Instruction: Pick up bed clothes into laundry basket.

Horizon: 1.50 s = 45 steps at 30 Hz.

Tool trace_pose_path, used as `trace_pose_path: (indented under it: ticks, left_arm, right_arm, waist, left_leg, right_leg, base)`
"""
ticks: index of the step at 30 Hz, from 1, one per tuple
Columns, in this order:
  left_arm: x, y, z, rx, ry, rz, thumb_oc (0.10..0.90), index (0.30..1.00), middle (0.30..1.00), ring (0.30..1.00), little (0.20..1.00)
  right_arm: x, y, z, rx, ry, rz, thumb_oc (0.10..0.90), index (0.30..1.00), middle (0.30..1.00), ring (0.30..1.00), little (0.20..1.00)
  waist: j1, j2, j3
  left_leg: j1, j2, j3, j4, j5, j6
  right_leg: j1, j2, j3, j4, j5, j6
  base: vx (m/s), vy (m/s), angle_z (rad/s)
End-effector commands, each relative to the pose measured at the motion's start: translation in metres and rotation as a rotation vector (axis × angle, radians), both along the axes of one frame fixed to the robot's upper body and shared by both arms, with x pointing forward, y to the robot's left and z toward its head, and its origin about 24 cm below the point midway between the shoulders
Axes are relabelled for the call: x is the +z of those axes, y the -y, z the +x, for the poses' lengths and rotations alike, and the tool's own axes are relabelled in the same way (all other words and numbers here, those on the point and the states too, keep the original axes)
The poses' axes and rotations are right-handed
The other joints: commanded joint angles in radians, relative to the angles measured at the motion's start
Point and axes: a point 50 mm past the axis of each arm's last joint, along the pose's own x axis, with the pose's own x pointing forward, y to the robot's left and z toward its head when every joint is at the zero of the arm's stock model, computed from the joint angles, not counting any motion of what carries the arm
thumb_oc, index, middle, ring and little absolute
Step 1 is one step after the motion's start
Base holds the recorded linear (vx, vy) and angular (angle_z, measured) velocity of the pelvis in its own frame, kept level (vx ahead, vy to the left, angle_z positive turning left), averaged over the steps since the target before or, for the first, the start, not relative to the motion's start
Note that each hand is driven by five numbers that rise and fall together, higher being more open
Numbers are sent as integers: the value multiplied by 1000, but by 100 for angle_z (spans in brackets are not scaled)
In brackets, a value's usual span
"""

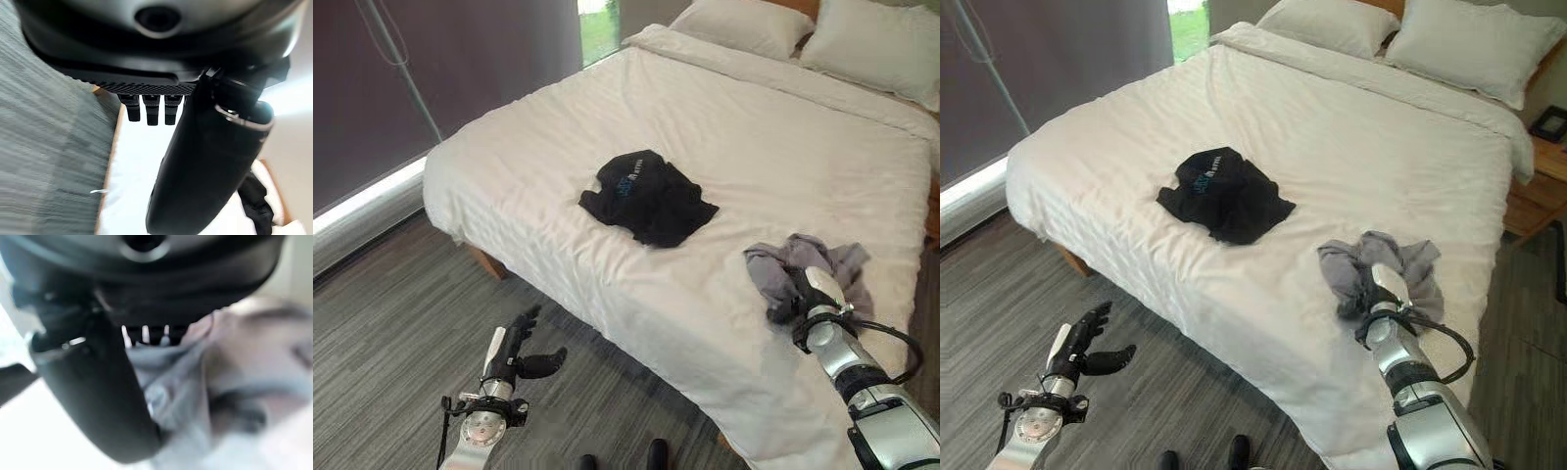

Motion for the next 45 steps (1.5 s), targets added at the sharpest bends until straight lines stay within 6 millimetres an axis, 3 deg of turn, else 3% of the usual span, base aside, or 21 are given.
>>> trace_pose_path:
  ticks: [1, 4, 7, 8, 10, 11, 14, 18, 22, 27, 30, 35, 37, 38, 39, 40, 41, 42, 43, 44, 45]
  left_arm:
    - [42, -28, 43, 31, 188, 142, 800, 900, 900, 900, 900]
    - [71, -61, 54, 119, 257, 295, 800, 900, 900, 900, 900]
    - [152, -103, 75, 215, 473, 534, 800, 900, 900, 900, 900]
    - [153, -102, 75, 212, 475, 535, 800, 900, 900, 900, 900]
    - [208, -121, 85, 328, 635, 597, 800, 900, 900, 900, 900]
    - [256, -126, 87, 407, 813, 607, 800, 900, 900, 900, 900]
    - [280, -127, 90, 453, 885, 634, 800, 900, 900, 900, 900]
    - [319, -135, 88, 514, 952, 727, 800, 900, 900, 900, 900]
    - [329, -139, 99, 514, 898, 759, 800, 900, 900, 900, 900]
    - [324, -153, 108, 540, 719, 853, 800, 900, 900, 900, 900]
    - [296, -178, 112, 580, 392, 952, 800, 900, 900, 900, 900]
    - [275, -182, 116, 565, 222, 934, 800, 900, 900, 900, 900]
    - [253, -183, 116, 501, 94, 980, 800, 900, 900, 900, 900]
    - [209, -192, 100, 447, -143, 998, 800, 900, 900, 900, 900]
    - [165, -195, 80, 411, -328, 944, 729, 794, 794, 794, 794]
    - [136, -196, 64, 390, -438, 881, 591, 587, 587, 587, 587]
    - [135, -196, 63, 390, -441, 879, 560, 540, 540, 540, 540]
    - [80, -186, 34, 346, -604, 736, 400, 300, 300, 300, 300]
    - [79, -186, 33, 346, -606, 734, 400, 300, 300, 300, 300]
    - [40, -167, 17, 271, -700, 683, 400, 300, 300, 300, 300]
    - [37, -163, 19, 249, -696, 689, 400, 300, 300, 300, 300]
  right_arm:
    - [52, -10, 32, 110, 150, -7, 400, 300, 300, 300, 300]
    - [74, -20, 21, 272, 256, -38, 400, 300, 300, 300, 300]
    - [89, 22, -37, 241, 360, -27, 400, 300, 300, 300, 300]
    - [89, 22, -38, 238, 360, -26, 400, 300, 300, 300, 300]
    - [92, 40, -62, 203, 339, -67, 400, 300, 300, 300, 300]
    - [94, 54, -84, 195, 289, -132, 400, 300, 300, 300, 300]
    - [96, 63, -91, 166, 282, -165, 400, 300, 300, 300, 300]
    - [87, 78, -104, 125, 192, -240, 400, 300, 300, 300, 300]
    - [71, 88, -134, 73, 106, -241, 400, 300, 300, 300, 300]
    - [32, 101, -173, -43, -46, -167, 400, 300, 300, 300, 300]
    - [-15, 102, -197, -163, -171, -41, 400, 300, 300, 300, 300]
    - [-53, 88, -211, -212, -283, 57, 400, 300, 300, 300, 300]
    - [-61, 80, -206, -190, -305, 73, 400, 300, 300, 300, 300]
    - [-60, 73, -195, -141, -299, 75, 400, 300, 300, 300, 300]
    - [-56, 70, -185, -110, -278, 74, 400, 300, 300, 300, 300]
    - [-51, 68, -180, -86, -268, 67, 400, 300, 300, 300, 300]
    - [-51, 68, -179, -85, -269, 65, 400, 300, 300, 300, 300]
    - [-47, 64, -174, -66, -252, 59, 400, 300, 300, 300, 300]
    - [-47, 64, -174, -65, -253, 57, 400, 300, 300, 300, 300]
    - [-41, 64, -170, -76, -211, 58, 400, 300, 300, 300, 300]
    - [-39, 65, -171, -76, -205, 54, 400, 300, 300, 300, 300]
  waist:
    - [-32, -43, -35]
    - [-76, -33, -34]
    - [-146, -45, -13]
    - [-144, -46, -14]
    - [-178, -68, -8]
    - [-223, -73, -13]
    - [-226, -64, -25]
    - [-244, -22, -41]
    - [-295, 2, -54]
    - [-348, 11, -59]
    - [-381, -8, -45]
    - [-391, -32, -35]
    - [-392, -40, -26]
    - [-404, -51, -13]
    - [-414, -60, -1]
    - [-422, -63, 4]
    - [-422, -60, 1]
    - [-428, -65, 13]
    - [-428, -63, 10]
    - [-428, -63, 18]
    - [-429, -61, 20]
  left_leg:
    - [7, -13, 68, 0, -41, -34]
    - [40, 3, 104, 0, -40, -44]
    - [-18, 7, 147, 241, 10, -71]
    - [-23, 6, 146, 242, 14, -71]
    - [-91, 4, 177, 391, 53, -72]
    - [-90, 41, 261, 379, 22, -56]
    - [-63, 39, 254, 274, -18, -42]
    - [-69, 31, 37, 73, 16, -43]
    - [-29, 61, 133, 6, 41, -47]
    - [-3, 43, 223, 0, 10, -35]
    - [-7, 29, 284, 0, -14, -16]
    - [-47, 24, 319, 0, -23, -7]
    - [-65, 21, 335, 0, -26, 1]
    - [-66, 15, 354, 0, -39, 9]
    - [-71, 12, 373, 0, -42, 13]
    - [-77, 9, 393, 0, -46, 15]
    - [-78, 9, 394, 0, -47, 15]
    - [-87, 4, 418, 0, -53, 21]
    - [-89, 5, 420, 0, -54, 21]
    - [-89, -4, 431, 0, -61, 29]
    - [-84, -7, 433, 0, -64, 31]
  right_leg:
    - [88, -100, 58, 5, -172, 115]
    - [107, -89, 94, 5, -182, 108]
    - [136, -90, 133, 5, -182, 92]
    - [132, -91, 132, 5, -178, 92]
    - [138, -99, 154, 9, -169, 82]
    - [147, -102, 179, 15, -172, 92]
    - [140, -109, 218, 27, -170, 109]
    - [140, -80, 335, 31, -187, 128]
    - [140, -84, 358, 38, -200, 139]
    - [114, -109, 417, 36, -177, 170]
    - [63, -123, 466, 37, -150, 199]
    - [-7, -127, 489, 35, -118, 218]
    - [-35, -130, 499, 30, -108, 225]
    - [-55, -130, 515, 28, -102, 232]
    - [-76, -127, 530, 30, -92, 236]
    - [-94, -124, 543, 30, -82, 241]
    - [-96, -124, 545, 31, -81, 242]
    - [-123, -119, 558, 30, -69, 249]
    - [-125, -119, 559, 30, -69, 249]
    - [-131, -122, 561, 25, -63, 252]
    - [-129, -125, 559, 24, -65, 253]
  base:
    - [65, -138, 0]
    - [47, -101, -8]
    - [21, -99, -8]
    - [-42, -59, -41]
    - [-23, -62, -51]
    - [6, -24, -24]
    - [118, 110, -51]
    - [162, 107, -111]
    - [186, 192, -85]
    - [133, 196, -77]
    - [65, 191, -64]
    - [-21, 109, -45]
    - [-33, 111, -22]
    - [-29, 142, -29]
    - [-59, 192, -40]
    - [-63, 113, -73]
    - [-74, 144, -87]
    - [-42, 96, -93]
    - [-59, 185, -52]
    - [-11, 123, -37]
    - [-9, 158, -17]
